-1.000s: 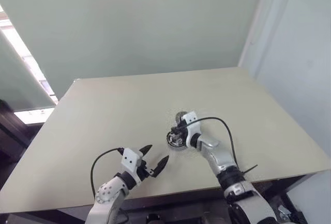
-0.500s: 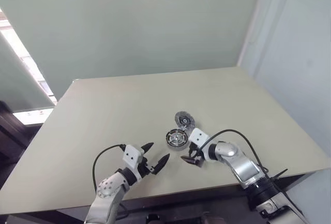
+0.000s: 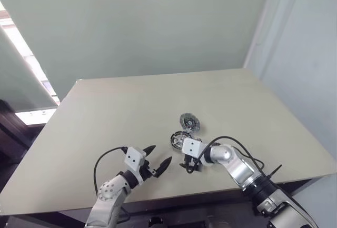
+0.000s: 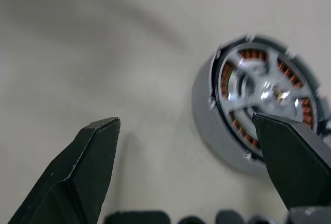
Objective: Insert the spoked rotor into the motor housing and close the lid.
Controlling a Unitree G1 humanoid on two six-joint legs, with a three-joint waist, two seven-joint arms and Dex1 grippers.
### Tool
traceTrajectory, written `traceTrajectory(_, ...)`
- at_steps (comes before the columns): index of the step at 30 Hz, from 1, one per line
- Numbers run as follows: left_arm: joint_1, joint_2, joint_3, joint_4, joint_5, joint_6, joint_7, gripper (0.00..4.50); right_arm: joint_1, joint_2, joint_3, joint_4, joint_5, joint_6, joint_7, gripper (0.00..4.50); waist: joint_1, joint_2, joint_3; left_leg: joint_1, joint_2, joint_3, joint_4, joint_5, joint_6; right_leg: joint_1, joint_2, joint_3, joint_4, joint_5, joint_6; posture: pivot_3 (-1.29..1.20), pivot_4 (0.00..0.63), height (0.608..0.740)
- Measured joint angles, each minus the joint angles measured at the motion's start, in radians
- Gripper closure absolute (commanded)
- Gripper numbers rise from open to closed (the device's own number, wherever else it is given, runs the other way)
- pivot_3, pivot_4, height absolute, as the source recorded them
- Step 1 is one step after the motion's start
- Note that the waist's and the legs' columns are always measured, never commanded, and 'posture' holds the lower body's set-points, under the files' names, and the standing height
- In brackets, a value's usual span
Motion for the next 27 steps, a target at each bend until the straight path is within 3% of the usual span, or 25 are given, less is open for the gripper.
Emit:
traceTrajectory(8, 0.002, 0.001, 0.001, 0.0, 0.0, -0.001, 0.001, 0.0, -0.042, 0.019, 0.003, 0.108, -0.043, -0.081, -0.049, 0.02, -0.001, 0.0, 0.0, 0.0, 0.0, 0.0, 0.0, 0.0, 0.0, 0.0, 0.0, 0.0, 0.0, 0.0, 0.0, 0.0, 0.0, 0.74)
traceTrajectory(12, 0.001, 0.001, 0.003, 0.0, 0.0, -0.001, 0.001, 0.0, -0.053, 0.032, 0.006, 0.148, -0.056, -0.116, -0.066, 0.92, -0.001, 0.0, 0.0, 0.001, 0.0, 0.0, 0.001, 0.0, 0.0, 0.001, 0.0, 0.0, 0.001, 0.0, 0.0, 0.0, 0.0, 0.74)
traceTrajectory(19, 0.001, 0.001, 0.016, 0.0, 0.0, -0.001, 0.001, 0.0, -0.072, 0.034, 0.006, 0.174, -0.089, -0.144, -0.096, 3.56, -0.001, 0.0, 0.0, 0.001, 0.0, 0.0, 0.001, 0.0, 0.0, 0.001, 0.0, 0.0, 0.001, 0.0, 0.0, 0.0, 0.0, 0.74)
traceTrajectory(22, 0.001, 0.001, 0.019, 0.0, 0.0, -0.001, 0.001, 0.0, -0.072, 0.037, 0.01, 0.177, -0.094, -0.149, -0.096, 4.41, -0.001, 0.0, 0.0, 0.001, 0.0, 0.0, 0.001, 0.0, 0.0, 0.001, 0.0, 0.0, 0.001, 0.0, 0.0, 0.0, 0.0, 0.74)
traceTrajectory(27, 0.002, 0.0, 0.021, 0.0, 0.0, -0.003, 0.001, 0.0, -0.072, 0.036, 0.01, 0.185, -0.101, -0.149, -0.095, 4.46, 0.0, 0.0, 0.0, 0.001, 0.0, 0.0, 0.001, 0.0, 0.0, 0.001, 0.0, 0.0, 0.001, 0.0, 0.0, 0.0, 0.0, 0.74)
